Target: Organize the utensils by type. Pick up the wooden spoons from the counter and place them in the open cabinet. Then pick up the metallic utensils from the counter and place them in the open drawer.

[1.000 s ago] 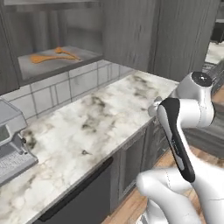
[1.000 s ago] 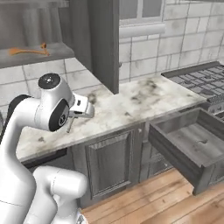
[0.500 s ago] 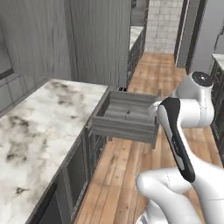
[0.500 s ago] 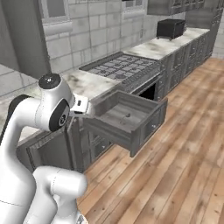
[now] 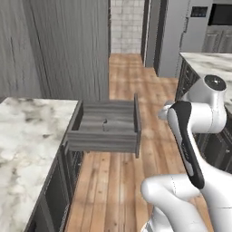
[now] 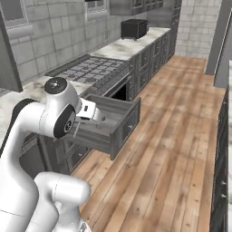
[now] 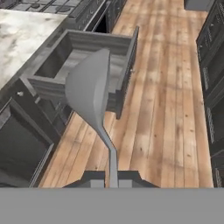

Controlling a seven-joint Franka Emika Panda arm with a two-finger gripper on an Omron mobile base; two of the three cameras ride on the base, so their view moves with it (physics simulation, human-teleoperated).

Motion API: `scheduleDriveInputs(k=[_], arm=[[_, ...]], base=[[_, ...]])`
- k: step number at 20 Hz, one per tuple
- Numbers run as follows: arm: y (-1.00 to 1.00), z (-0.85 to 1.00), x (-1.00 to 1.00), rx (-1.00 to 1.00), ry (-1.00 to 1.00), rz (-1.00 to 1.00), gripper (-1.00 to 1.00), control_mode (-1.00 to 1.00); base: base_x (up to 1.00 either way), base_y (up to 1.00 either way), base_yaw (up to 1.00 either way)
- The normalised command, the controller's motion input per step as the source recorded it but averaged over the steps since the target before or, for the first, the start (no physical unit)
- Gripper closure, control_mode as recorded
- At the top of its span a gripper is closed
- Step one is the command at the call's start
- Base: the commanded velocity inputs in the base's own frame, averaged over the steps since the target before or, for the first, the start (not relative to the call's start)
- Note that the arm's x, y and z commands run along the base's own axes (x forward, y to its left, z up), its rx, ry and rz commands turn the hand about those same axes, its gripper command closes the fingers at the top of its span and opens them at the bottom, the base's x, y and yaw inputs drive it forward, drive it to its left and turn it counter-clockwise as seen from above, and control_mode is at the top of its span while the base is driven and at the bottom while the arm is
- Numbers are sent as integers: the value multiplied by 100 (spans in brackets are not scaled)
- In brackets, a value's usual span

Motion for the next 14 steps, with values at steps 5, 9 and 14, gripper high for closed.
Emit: scheduleDriveInputs(k=[5,9,14], arm=[[0,0,0,0,0,0,100,100],[0,0,0,0,0,0,100,100],[0,0,0,0,0,0,100,100]], base=[[66,0,-15],[81,2,-13],[65,16,-9]])
